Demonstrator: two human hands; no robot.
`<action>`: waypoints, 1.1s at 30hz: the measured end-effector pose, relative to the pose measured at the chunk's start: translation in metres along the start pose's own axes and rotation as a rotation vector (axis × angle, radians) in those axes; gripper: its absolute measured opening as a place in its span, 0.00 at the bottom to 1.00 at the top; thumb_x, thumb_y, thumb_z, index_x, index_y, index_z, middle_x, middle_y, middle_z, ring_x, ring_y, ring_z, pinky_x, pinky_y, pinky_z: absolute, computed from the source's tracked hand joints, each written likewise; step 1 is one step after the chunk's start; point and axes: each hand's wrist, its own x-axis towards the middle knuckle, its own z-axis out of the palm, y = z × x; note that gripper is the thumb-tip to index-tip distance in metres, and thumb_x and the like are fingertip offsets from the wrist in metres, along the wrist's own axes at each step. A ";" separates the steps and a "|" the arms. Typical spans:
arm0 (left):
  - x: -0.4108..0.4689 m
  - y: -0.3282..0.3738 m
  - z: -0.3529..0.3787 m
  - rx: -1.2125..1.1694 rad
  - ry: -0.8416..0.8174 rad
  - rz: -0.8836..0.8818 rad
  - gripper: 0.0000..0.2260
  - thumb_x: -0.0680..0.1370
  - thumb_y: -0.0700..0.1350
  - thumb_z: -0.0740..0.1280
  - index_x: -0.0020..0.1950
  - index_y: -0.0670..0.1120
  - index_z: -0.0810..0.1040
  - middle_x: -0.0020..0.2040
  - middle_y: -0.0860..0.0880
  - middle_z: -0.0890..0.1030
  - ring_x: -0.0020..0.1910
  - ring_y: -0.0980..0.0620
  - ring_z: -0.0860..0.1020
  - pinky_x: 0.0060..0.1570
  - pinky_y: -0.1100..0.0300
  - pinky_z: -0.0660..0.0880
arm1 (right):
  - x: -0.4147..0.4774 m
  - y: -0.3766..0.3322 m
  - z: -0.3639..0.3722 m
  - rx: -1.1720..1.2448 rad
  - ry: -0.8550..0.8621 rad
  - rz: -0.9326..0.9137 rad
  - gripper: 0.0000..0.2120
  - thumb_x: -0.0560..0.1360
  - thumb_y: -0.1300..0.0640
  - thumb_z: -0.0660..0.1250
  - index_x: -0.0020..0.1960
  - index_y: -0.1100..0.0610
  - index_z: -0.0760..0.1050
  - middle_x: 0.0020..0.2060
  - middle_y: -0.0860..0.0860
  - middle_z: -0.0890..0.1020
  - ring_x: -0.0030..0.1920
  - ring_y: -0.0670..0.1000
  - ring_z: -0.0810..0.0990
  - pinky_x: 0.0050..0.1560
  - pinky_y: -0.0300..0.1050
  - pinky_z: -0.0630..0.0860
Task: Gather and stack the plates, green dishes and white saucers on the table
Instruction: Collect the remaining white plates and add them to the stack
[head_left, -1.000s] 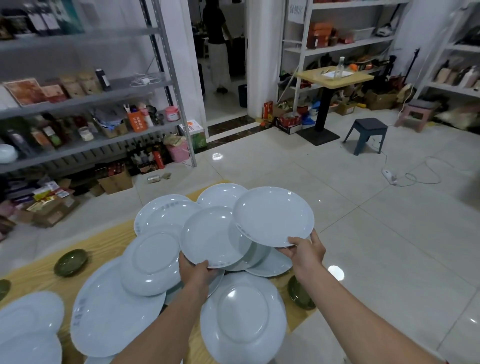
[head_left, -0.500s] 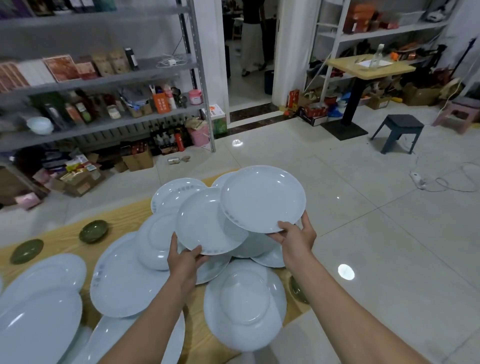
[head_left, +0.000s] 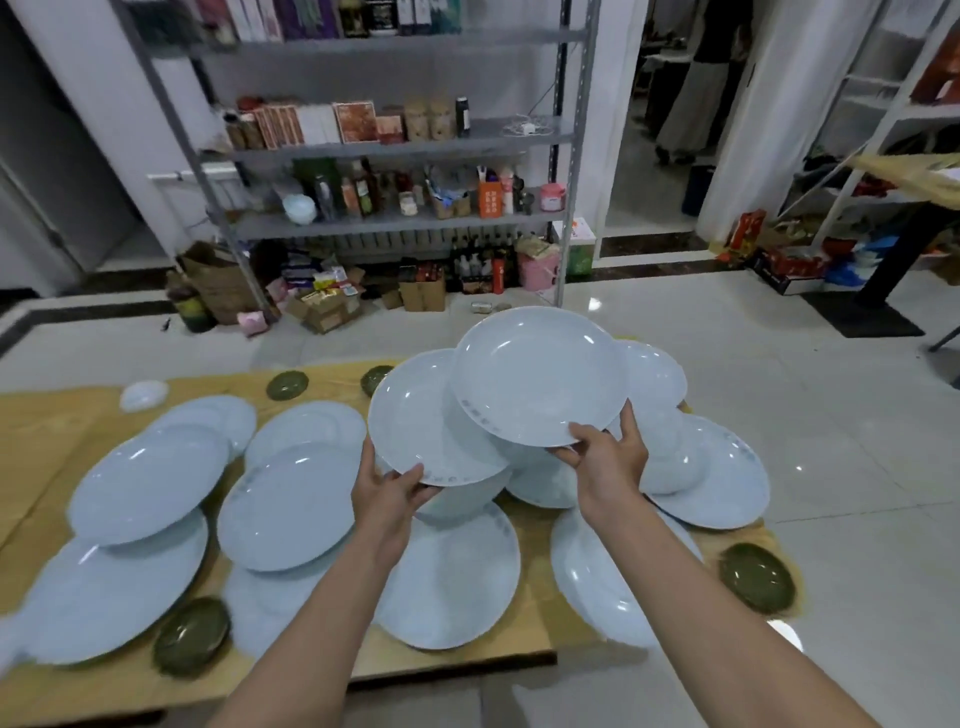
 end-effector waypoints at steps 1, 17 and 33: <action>-0.006 0.009 -0.019 -0.020 0.021 0.008 0.40 0.76 0.27 0.66 0.79 0.59 0.58 0.62 0.46 0.80 0.55 0.46 0.83 0.47 0.50 0.82 | -0.011 0.010 0.012 -0.007 -0.023 0.004 0.40 0.71 0.77 0.65 0.74 0.44 0.69 0.59 0.49 0.81 0.50 0.56 0.84 0.42 0.54 0.84; -0.099 0.120 -0.298 -0.270 0.390 0.217 0.40 0.76 0.26 0.66 0.80 0.56 0.57 0.56 0.51 0.79 0.54 0.47 0.81 0.39 0.52 0.83 | -0.191 0.185 0.189 -0.091 -0.375 0.242 0.39 0.70 0.76 0.64 0.75 0.48 0.68 0.54 0.50 0.83 0.39 0.54 0.86 0.40 0.51 0.83; -0.036 0.214 -0.485 -0.335 0.650 0.242 0.39 0.74 0.25 0.67 0.78 0.55 0.62 0.62 0.45 0.78 0.60 0.39 0.79 0.44 0.48 0.83 | -0.235 0.360 0.374 -0.217 -0.520 0.451 0.40 0.71 0.75 0.65 0.77 0.48 0.64 0.62 0.52 0.79 0.39 0.56 0.87 0.38 0.49 0.83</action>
